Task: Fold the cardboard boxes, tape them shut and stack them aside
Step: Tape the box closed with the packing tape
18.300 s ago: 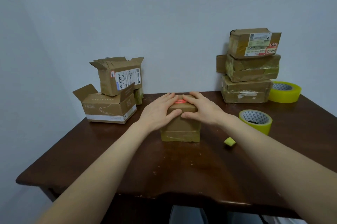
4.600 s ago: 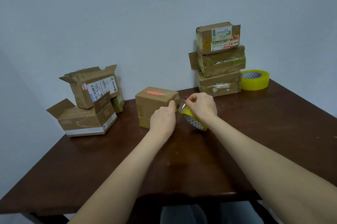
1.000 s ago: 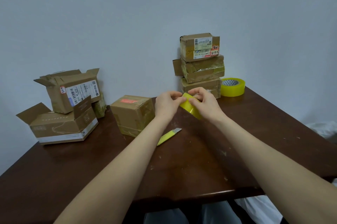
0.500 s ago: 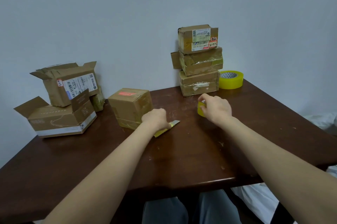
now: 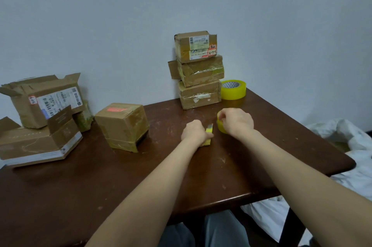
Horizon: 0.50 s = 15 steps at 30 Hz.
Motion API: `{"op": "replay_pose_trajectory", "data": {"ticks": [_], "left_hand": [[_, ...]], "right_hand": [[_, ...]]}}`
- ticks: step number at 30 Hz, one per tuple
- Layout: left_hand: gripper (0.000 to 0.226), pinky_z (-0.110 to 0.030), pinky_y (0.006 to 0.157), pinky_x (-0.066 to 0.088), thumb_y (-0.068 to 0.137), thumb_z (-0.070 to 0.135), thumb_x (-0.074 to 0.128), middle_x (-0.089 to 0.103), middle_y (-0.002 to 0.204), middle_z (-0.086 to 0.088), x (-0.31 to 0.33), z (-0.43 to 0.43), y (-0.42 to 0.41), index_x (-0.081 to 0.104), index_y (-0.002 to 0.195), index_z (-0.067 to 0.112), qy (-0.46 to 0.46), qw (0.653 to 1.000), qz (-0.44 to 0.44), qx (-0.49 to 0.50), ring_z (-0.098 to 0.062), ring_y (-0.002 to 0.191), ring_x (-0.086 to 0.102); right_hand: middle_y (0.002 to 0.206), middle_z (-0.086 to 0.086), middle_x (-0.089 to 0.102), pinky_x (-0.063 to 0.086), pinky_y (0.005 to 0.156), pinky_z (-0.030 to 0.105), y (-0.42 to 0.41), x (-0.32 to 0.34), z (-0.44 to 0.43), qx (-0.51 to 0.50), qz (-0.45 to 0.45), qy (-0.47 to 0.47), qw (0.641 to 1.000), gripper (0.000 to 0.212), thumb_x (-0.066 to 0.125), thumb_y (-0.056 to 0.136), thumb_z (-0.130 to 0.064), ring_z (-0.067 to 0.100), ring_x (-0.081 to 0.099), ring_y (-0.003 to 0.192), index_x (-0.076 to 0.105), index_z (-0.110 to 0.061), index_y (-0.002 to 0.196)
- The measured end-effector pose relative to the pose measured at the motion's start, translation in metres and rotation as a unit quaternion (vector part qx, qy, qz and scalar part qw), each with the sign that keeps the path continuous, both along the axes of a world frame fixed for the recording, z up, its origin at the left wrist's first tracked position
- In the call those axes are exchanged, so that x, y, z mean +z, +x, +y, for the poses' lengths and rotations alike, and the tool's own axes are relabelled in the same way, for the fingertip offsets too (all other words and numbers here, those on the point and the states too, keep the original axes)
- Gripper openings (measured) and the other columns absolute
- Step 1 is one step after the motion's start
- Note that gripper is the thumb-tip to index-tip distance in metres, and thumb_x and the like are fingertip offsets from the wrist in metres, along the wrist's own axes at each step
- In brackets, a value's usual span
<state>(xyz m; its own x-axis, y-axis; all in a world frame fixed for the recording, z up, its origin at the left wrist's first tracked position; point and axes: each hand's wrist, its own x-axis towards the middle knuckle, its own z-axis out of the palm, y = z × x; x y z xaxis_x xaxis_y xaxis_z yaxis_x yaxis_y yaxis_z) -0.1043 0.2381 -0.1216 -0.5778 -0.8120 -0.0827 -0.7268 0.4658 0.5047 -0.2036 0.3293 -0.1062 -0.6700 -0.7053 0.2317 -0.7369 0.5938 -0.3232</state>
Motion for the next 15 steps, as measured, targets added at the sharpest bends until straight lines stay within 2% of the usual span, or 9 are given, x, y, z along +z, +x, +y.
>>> {"op": "replay_pose_trajectory", "data": {"ticks": [3, 5, 8, 11, 13, 15], "left_hand": [[0.025, -0.036, 0.077, 0.058, 0.085, 0.039, 0.067, 0.070, 0.095, -0.008, 0.006, -0.002, 0.000, 0.066, 0.088, 0.015, -0.009, 0.999, 0.030, -0.011, -0.025, 0.075, 0.070], [0.015, -0.035, 0.083, 0.054, 0.091, 0.029, 0.058, 0.069, 0.104, -0.009, 0.019, -0.011, 0.009, 0.068, 0.093, 0.018, -0.055, 0.996, 0.071, -0.001, -0.026, 0.092, 0.067], [0.025, -0.036, 0.089, 0.049, 0.094, 0.013, 0.045, 0.066, 0.113, -0.007, 0.048, -0.038, 0.038, 0.068, 0.102, 0.018, -0.140, 0.982, 0.125, 0.034, -0.026, 0.107, 0.059], [0.033, -0.037, 0.095, 0.046, 0.092, 0.006, 0.040, 0.065, 0.117, -0.005, 0.076, -0.081, 0.084, 0.068, 0.107, 0.016, -0.238, 0.956, 0.154, 0.072, -0.025, 0.113, 0.056], [0.035, -0.039, 0.096, 0.045, 0.094, 0.007, 0.039, 0.062, 0.121, -0.005, 0.087, -0.115, 0.119, 0.066, 0.114, 0.015, -0.291, 0.941, 0.139, 0.106, -0.024, 0.116, 0.054], [0.036, -0.041, 0.097, 0.043, 0.097, 0.015, 0.038, 0.058, 0.129, -0.007, 0.089, -0.147, 0.150, 0.059, 0.126, 0.014, -0.290, 0.941, 0.100, 0.140, -0.026, 0.121, 0.051]], "right_hand": [[0.120, 0.003, 0.061, 0.043, 0.089, 0.038, 0.002, 0.007, -0.009, 0.003, -0.007, -0.062, 0.998, 0.028, 0.039, 0.100, -0.025, 0.027, 0.051, 0.115, 0.062, -0.029, 0.115], [0.121, 0.004, 0.061, 0.044, 0.088, 0.041, 0.011, 0.014, -0.025, 0.018, -0.022, -0.137, 0.990, 0.030, 0.037, 0.100, -0.024, 0.028, 0.050, 0.116, 0.061, -0.024, 0.118], [0.124, 0.006, 0.060, 0.043, 0.092, 0.040, 0.044, 0.025, -0.060, 0.073, -0.048, -0.215, 0.973, 0.032, 0.037, 0.100, -0.023, 0.027, 0.051, 0.117, 0.058, -0.020, 0.124], [0.137, 0.005, 0.053, 0.038, 0.101, 0.038, 0.094, 0.036, -0.095, 0.156, -0.085, -0.226, 0.958, 0.038, 0.039, 0.101, -0.028, 0.024, 0.047, 0.126, 0.049, -0.016, 0.136], [0.146, 0.004, 0.043, 0.034, 0.107, 0.037, 0.130, 0.040, -0.118, 0.205, -0.106, -0.208, 0.951, 0.046, 0.039, 0.101, -0.032, 0.021, 0.039, 0.135, 0.039, -0.014, 0.143], [0.154, 0.003, 0.032, 0.029, 0.112, 0.037, 0.162, 0.043, -0.140, 0.240, -0.115, -0.187, 0.946, 0.053, 0.037, 0.101, -0.035, 0.019, 0.029, 0.141, 0.030, -0.013, 0.148]]}}
